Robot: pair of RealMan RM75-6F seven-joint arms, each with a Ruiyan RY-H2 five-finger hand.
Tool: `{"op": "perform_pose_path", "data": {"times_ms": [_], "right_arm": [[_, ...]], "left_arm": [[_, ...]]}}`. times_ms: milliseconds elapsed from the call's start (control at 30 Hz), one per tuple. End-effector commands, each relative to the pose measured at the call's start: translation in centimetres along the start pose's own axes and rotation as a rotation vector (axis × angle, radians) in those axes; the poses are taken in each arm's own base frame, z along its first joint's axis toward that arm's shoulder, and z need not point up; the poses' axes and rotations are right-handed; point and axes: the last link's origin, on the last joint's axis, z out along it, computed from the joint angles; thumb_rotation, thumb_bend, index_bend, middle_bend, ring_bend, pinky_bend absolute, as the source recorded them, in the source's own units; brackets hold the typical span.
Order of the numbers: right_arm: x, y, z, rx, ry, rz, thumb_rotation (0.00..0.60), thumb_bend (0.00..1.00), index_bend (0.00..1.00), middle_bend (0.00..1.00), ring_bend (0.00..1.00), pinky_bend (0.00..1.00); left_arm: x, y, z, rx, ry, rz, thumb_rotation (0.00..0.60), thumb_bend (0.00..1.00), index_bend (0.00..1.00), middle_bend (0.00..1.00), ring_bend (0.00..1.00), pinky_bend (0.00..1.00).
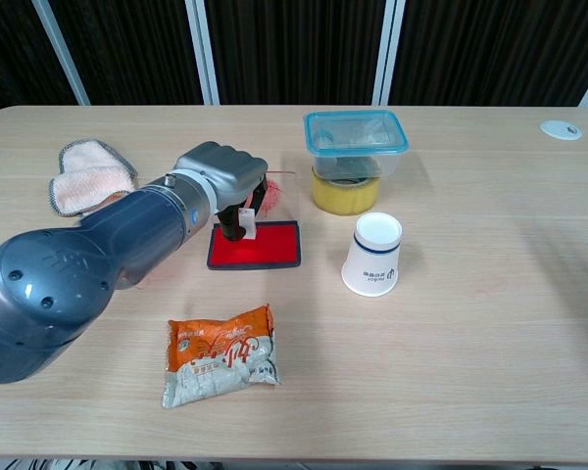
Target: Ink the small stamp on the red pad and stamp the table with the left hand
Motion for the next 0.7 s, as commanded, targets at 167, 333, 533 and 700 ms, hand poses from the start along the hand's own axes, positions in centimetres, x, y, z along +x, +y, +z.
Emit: {"op": "perform_pose_path", "data": {"times_ms": [167, 333, 533, 700], "right_arm": [[0.0, 0.0, 0.0, 0.0, -0.001, 0.002, 0.6, 0.15, 0.0, 0.0, 0.0, 0.18], [0.0, 0.0, 0.01, 0.0, 0.0, 0.002, 0.6, 0.15, 0.0, 0.0, 0.0, 0.18], [0.0, -0.01, 0.03, 0.0, 0.0, 0.003, 0.6, 0.16, 0.0, 0.0, 0.0, 0.18], [-0.01, 0.0, 0.03, 0.0, 0.001, 0.003, 0.6, 0.17, 0.0, 0.0, 0.0, 0.18]], "left_arm": [[-0.29, 0.21, 0.14, -0.001, -0.005, 0.004, 0.6, 0.49, 0.75, 0.77, 0.58, 0.64], [-0.7, 0.19, 0.28, 0.002, -0.01, 0.009, 0.6, 0.49, 0.75, 0.77, 0.59, 0.64], [-1.05, 0.29, 0.39, -0.001, -0.011, 0.014, 0.6, 0.49, 0.75, 0.77, 0.59, 0.65], [-1.04, 0.32, 0.42, -0.002, -0.009, 0.011, 0.6, 0.49, 0.75, 0.77, 0.59, 0.65]]}}
